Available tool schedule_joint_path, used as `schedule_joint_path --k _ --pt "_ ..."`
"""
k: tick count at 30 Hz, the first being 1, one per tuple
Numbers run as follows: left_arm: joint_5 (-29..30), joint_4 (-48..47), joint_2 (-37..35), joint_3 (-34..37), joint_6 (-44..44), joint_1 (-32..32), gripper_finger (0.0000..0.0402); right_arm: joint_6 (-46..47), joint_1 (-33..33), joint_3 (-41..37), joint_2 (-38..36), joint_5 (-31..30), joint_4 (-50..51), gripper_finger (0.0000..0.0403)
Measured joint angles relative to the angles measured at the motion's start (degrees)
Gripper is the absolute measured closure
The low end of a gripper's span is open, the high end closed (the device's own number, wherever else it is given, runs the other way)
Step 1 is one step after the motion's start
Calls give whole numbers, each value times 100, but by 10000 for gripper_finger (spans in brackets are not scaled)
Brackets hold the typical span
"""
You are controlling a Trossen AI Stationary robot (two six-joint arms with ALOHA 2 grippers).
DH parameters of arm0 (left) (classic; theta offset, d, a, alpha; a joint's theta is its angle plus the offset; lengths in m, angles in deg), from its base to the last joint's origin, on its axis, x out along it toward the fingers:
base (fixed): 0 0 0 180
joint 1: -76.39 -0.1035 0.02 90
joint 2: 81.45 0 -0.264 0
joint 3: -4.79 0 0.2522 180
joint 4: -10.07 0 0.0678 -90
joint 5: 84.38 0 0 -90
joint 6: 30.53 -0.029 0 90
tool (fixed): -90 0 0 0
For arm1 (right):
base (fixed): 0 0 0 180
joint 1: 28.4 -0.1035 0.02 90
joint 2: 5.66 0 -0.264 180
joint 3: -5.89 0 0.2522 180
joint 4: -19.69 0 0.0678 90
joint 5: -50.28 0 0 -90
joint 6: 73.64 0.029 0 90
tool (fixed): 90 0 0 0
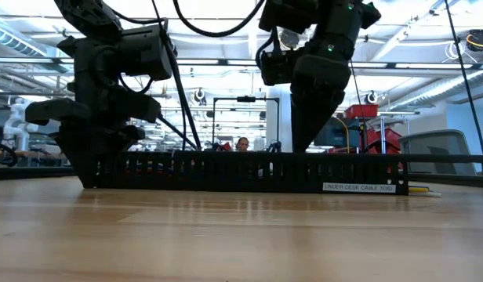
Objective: Ziptie cables
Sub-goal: Insert the black cover of the black cable duct
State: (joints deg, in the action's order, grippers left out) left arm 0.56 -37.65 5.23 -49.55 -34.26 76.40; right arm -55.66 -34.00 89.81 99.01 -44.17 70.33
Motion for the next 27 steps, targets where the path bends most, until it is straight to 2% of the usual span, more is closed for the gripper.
schedule_joint_path --k 10,17,27 --pt "-21 22 0 3 -4 0 170 260 108 -399 5 50 -993 403" --pt "-21 29 0 3 -7 0 170 380 158 -408 24 75 -1138 403" --pt "-28 16 0 3 15 0 170 428 184 -376 489 306 -1865 403"
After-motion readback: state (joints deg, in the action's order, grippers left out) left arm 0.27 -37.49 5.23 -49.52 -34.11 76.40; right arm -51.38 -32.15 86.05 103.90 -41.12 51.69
